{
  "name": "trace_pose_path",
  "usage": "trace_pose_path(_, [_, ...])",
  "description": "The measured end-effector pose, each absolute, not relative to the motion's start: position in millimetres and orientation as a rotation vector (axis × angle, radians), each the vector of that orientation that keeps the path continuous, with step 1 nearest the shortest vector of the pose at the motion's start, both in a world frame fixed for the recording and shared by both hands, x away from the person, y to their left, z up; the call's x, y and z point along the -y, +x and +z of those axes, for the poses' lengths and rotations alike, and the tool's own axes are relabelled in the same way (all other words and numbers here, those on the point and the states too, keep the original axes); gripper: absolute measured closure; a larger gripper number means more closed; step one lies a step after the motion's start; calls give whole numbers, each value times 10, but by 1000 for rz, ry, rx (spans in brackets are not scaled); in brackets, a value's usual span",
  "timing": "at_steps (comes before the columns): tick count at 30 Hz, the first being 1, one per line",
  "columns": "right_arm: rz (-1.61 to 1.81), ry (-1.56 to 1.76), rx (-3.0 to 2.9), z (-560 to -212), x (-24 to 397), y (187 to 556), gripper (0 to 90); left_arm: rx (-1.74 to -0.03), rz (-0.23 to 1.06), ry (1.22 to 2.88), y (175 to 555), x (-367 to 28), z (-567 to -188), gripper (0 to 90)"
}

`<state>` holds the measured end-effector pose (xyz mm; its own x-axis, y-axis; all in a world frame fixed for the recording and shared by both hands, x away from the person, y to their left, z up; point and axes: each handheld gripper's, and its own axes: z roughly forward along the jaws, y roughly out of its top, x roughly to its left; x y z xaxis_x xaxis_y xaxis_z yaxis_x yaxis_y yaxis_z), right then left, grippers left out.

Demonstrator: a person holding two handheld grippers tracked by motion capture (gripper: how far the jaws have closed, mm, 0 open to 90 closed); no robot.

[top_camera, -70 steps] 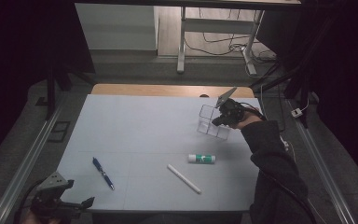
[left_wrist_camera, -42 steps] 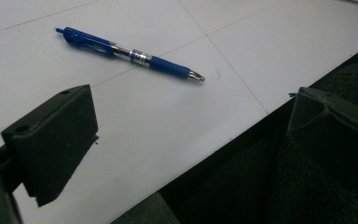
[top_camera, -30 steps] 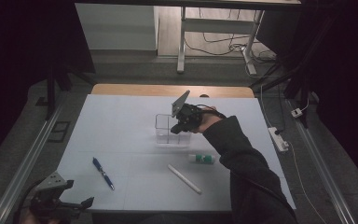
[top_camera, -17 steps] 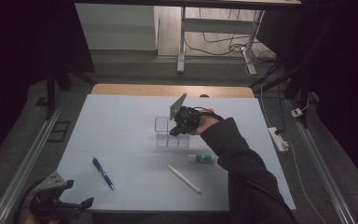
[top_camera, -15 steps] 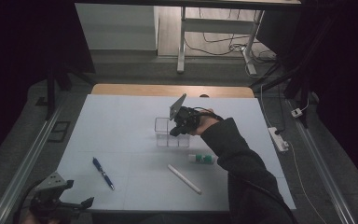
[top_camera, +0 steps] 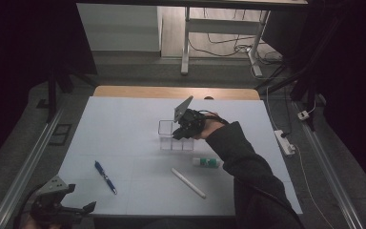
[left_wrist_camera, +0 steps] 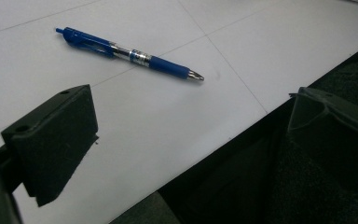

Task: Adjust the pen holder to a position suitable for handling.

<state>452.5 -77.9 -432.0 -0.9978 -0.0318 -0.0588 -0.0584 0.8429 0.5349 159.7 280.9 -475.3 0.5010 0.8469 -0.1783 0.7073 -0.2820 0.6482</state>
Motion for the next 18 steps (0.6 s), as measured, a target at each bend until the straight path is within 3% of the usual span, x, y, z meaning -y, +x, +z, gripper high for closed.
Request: trace_pose_path(18, [942, 220, -2847, -4142, 976, 4415, 430, -1269, 263, 2061, 1594, -2808, -4753, 20])
